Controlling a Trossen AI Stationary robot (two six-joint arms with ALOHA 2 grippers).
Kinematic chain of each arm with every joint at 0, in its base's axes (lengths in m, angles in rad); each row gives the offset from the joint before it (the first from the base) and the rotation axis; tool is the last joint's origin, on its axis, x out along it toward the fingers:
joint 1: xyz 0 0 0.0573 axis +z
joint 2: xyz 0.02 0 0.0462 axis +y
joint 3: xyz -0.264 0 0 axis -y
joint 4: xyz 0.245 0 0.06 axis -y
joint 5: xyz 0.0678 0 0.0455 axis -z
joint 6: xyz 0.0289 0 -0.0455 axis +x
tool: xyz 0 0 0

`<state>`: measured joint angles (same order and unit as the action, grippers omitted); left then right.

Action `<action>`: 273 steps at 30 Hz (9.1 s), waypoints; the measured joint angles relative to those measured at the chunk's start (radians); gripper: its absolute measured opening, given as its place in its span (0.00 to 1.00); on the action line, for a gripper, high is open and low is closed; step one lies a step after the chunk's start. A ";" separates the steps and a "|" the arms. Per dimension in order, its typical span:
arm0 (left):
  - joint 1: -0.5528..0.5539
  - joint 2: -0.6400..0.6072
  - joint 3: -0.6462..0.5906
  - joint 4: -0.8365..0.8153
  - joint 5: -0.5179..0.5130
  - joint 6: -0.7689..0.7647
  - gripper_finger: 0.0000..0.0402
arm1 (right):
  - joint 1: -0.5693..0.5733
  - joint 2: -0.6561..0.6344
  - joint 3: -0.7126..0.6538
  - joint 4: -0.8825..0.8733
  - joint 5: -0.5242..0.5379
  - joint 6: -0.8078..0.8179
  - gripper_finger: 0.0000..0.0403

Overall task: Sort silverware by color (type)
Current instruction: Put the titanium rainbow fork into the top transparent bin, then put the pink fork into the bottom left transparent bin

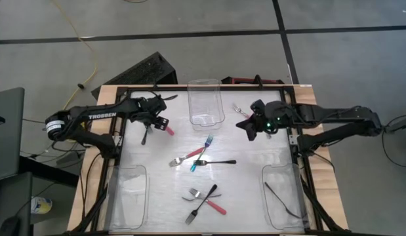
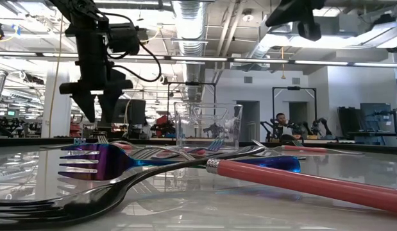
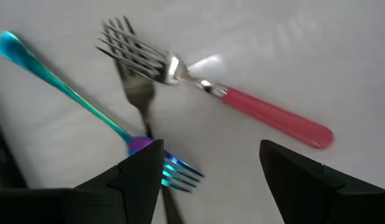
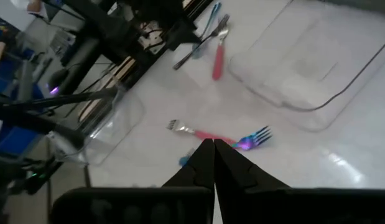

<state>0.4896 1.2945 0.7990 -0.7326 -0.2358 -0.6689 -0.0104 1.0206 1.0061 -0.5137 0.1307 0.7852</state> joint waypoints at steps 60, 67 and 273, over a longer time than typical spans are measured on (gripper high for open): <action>0.027 0.000 -0.218 0.127 -0.016 -0.660 0.23 | -0.005 -0.095 0.000 -0.244 -0.237 -0.585 0.07; 0.026 0.000 -0.207 0.112 -0.012 -0.660 0.24 | -0.005 -0.099 0.000 -0.273 -0.236 -0.608 0.07; -0.381 0.100 0.243 1.094 0.437 0.245 0.39 | -0.069 0.307 -0.001 0.969 -0.196 -0.292 0.15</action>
<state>0.1085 1.3945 1.0420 0.3616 0.2009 -0.4236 -0.0792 1.3279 1.0050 0.4550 -0.0656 0.4931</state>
